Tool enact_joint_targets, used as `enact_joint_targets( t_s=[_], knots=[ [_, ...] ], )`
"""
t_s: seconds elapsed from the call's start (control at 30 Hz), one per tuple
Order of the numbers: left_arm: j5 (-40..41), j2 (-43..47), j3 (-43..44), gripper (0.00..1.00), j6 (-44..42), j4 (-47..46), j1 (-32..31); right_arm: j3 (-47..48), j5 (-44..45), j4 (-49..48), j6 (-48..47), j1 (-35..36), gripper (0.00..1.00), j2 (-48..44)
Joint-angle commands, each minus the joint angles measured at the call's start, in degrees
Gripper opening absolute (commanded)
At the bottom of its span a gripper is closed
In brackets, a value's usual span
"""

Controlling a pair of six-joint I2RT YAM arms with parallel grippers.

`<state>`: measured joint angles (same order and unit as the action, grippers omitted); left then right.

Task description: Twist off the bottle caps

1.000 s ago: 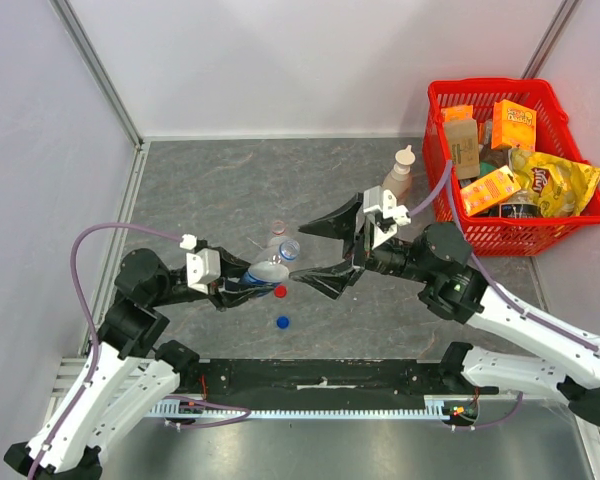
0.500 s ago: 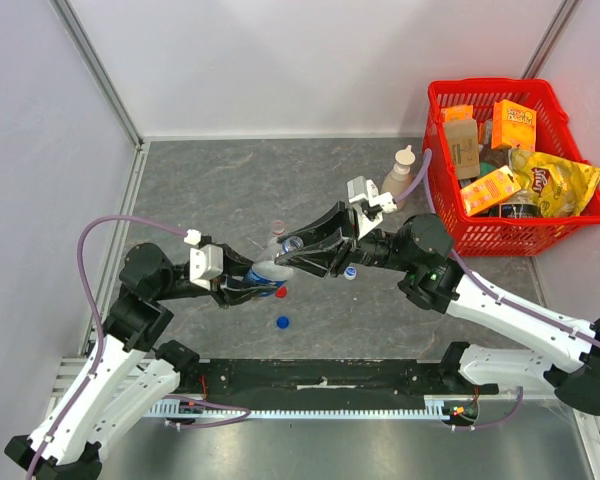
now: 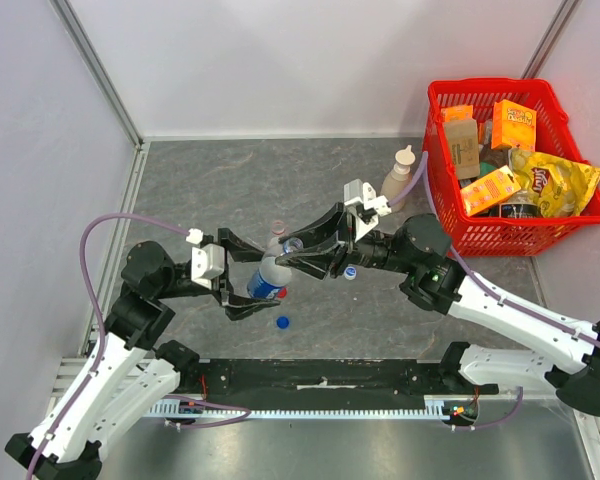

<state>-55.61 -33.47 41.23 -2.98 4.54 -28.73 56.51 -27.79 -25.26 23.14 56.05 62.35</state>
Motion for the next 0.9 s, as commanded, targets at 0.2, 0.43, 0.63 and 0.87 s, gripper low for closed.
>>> enact_joint_targets(
  t_s=[0.2,0.43,0.63,0.87],
  knots=[
    [5.94,2.88,-0.89,0.96,-5.1,1.7,-0.1,-2.1,10.29,12.77,-10.39,0.2,0.0,-2.4],
    [12.81,5.7,-2.91,0.96,-6.51,4.08,-0.19,-11.85,19.87,11.64,-13.2,0.2,0.0,-3.9],
    [12.9,5.26,-3.09,0.96,-6.51,4.43,-0.1,-15.46,24.8,9.7,-14.08,0.2,0.0,-1.79],
    [12.81,4.56,-2.65,0.96,-6.77,5.4,-0.18,-17.92,27.44,7.24,-14.17,0.2,0.0,-1.26]
  ],
)
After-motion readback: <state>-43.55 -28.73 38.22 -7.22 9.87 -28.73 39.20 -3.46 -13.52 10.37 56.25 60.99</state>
